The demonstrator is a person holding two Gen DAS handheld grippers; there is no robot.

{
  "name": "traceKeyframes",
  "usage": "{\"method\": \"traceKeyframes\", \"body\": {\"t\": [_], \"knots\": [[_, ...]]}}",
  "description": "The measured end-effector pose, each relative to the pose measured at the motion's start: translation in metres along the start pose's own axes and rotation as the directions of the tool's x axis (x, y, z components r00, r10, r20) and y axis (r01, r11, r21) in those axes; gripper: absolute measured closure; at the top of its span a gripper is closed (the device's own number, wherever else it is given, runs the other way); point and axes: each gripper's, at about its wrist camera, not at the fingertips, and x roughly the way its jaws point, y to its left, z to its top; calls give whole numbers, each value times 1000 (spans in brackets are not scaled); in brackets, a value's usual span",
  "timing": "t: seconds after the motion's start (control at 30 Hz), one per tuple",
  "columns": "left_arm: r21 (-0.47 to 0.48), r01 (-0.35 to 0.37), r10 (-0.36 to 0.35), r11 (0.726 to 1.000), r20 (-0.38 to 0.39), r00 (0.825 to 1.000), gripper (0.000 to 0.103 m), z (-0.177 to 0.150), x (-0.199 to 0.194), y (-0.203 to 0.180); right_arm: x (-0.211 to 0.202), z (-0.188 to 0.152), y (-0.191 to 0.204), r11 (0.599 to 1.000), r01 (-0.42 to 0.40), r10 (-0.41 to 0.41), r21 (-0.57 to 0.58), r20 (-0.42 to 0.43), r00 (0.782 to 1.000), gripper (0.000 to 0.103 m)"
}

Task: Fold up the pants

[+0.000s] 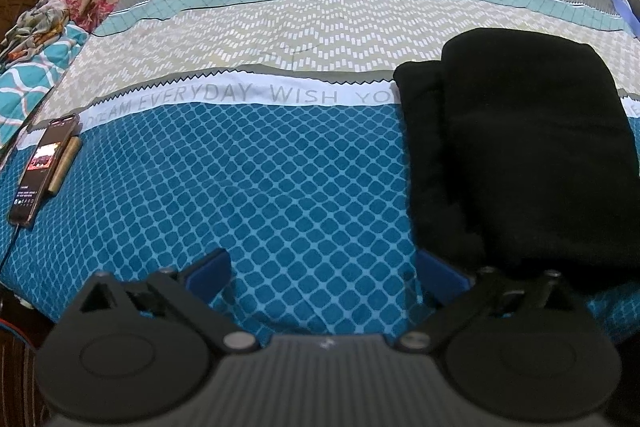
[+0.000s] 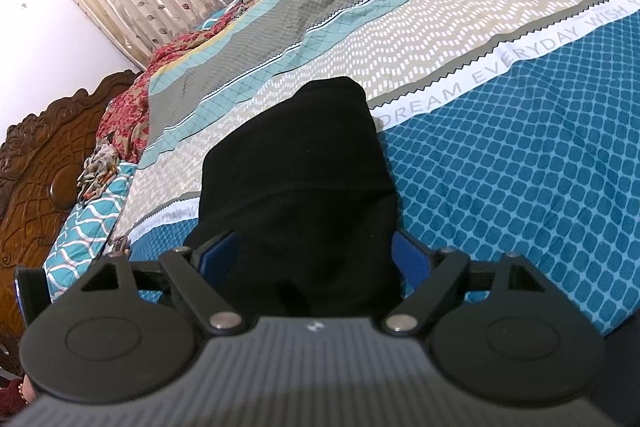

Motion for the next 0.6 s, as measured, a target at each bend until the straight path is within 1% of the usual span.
{"method": "traceKeyframes", "body": {"t": [0.1,0.2,0.3,0.37,0.47,0.53,0.6], "knots": [[0,13,-13,1000,0,1000,0,2,0,1,0,1,-1,1000,-1,1,2,2,1000,17],[-1,46,-46,999,16,999,0,7,-4,3,-1,4,-3,1000,-9,9,-1,11,1000,16],[-10,110,-110,994,50,993,0,16,-10,10,-1,7,-6,1000,-21,21,0,17,1000,15],[-37,186,-183,982,75,980,0,25,-15,18,-1,10,-8,999,-33,33,-4,13,999,14],[-77,290,-283,954,99,954,0,40,-16,27,1,16,-10,999,-46,46,-23,11,999,12],[-109,350,-340,931,97,935,0,49,-9,29,5,19,-14,998,-54,54,-22,8,998,11],[-145,397,-390,906,77,918,0,56,4,28,11,22,-19,998,-61,61,-7,-5,998,11]]}}
